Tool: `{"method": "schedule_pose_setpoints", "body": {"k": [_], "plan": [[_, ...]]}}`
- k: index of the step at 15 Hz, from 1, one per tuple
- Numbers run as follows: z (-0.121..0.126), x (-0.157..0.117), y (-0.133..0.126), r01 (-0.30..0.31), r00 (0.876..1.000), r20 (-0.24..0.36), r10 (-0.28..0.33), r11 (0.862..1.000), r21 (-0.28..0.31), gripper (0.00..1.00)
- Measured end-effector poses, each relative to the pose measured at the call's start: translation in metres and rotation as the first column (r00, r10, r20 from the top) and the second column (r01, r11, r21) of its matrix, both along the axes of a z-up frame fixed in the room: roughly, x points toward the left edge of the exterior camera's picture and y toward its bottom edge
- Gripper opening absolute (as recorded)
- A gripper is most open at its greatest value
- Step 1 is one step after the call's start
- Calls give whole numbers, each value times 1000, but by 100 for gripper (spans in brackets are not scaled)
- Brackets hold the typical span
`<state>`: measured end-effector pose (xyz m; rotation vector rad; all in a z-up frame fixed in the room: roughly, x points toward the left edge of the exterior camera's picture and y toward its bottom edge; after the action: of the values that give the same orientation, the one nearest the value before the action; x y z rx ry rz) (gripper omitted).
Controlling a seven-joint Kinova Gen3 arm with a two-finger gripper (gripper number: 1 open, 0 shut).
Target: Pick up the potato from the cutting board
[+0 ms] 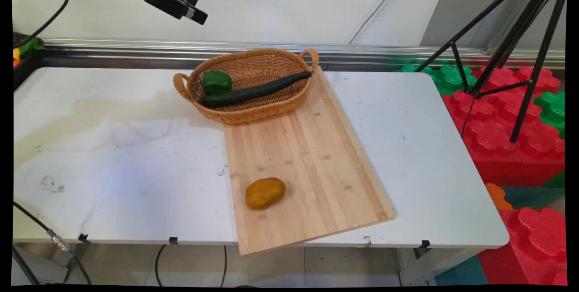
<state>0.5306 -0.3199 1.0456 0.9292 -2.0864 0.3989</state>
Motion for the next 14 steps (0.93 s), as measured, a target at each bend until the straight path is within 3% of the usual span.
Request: {"method": "schedule_pose_setpoints", "body": {"k": [4,7,14], "plan": [[3,-2,5,48,999,23,-48,999,0,100],[0,-9,11,126,991,52,-126,992,11,100],[-23,-45,24,282,953,98,-287,957,67,100]]}}
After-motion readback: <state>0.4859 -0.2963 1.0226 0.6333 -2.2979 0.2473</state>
